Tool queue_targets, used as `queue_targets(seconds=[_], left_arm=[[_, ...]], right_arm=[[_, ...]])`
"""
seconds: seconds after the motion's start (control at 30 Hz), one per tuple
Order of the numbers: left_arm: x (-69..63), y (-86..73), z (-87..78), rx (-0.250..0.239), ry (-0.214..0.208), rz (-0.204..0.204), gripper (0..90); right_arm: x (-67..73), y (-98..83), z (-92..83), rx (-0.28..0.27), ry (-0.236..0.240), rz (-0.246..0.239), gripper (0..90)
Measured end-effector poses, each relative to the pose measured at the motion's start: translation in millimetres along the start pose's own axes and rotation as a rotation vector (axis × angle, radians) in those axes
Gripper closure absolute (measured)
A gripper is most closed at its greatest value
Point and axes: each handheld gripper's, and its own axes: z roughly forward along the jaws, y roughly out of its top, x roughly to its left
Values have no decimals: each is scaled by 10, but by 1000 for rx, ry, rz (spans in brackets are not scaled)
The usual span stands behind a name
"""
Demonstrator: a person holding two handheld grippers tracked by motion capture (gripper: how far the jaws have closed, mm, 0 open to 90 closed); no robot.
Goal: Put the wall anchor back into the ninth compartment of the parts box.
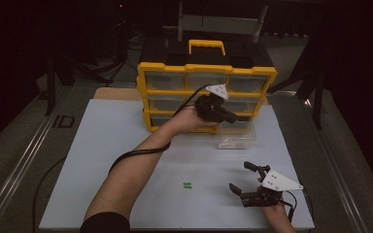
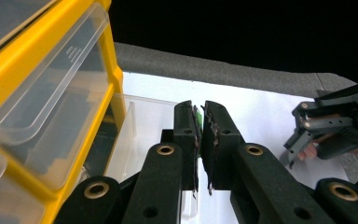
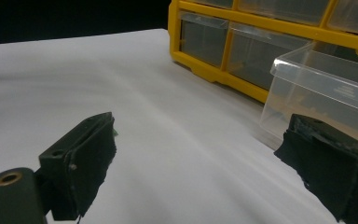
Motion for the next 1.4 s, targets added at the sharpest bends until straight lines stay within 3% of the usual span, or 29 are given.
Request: queue_targets(seconds=[0.43,0.7,0.87,1.07,1.2,1.4], left_arm=[[93,-15,241,74,13,-41,851],[142,-85,399,177,22,-76,851],[154,-112,432,190,37,-86,843],[154,-102,382,179,71,-100,655],[128,-97,337,184,68,-105,520],[38,-113,243,151,50,-102,222]], right_arm=[[-3,-2,-3,-1,5,7,90],[-8,-5,-1,-2,8,9,90],[-9,-5,-4,0,9,9,90],[-7,-5,-1,-1,12,10,90],[-6,-5,-4,1,10,10,90],[-2,-2,-2,2,8,9,90]])
